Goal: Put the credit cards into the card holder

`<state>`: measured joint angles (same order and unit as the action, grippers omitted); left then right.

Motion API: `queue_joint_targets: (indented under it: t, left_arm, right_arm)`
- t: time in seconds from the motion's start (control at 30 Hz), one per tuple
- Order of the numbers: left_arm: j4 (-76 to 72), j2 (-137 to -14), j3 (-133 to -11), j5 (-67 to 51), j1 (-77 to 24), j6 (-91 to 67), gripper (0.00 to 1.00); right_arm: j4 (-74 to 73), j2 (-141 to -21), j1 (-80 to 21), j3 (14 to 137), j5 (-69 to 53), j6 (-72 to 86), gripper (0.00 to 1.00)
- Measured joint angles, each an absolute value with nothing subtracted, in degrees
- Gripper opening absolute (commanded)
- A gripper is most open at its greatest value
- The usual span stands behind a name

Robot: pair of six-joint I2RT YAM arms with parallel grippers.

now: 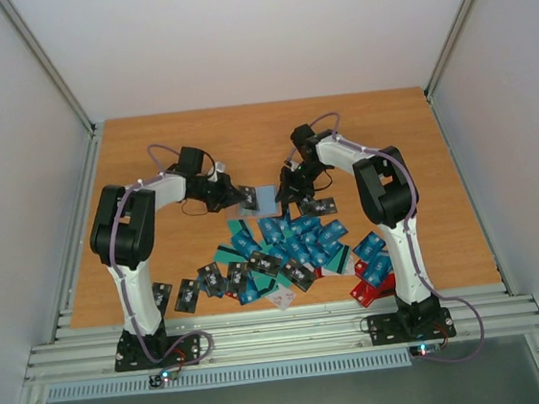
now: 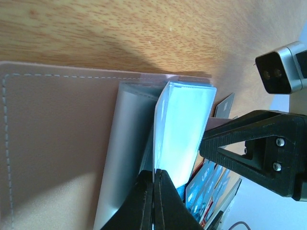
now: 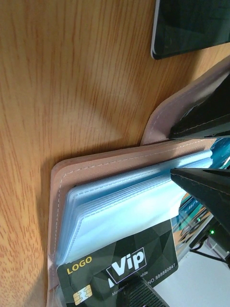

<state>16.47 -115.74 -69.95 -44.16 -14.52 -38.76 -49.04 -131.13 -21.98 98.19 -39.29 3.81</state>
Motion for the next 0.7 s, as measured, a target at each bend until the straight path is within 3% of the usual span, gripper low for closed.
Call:
queue_joint_targets:
  t: [0.7]
  left_arm:
    - [26.89, -117.67, -74.59, -47.68, -14.61, -27.97, 0.0]
  right_arm:
    - [-49.25, -131.15, -21.98, 98.39, -39.46, 3.81, 0.19]
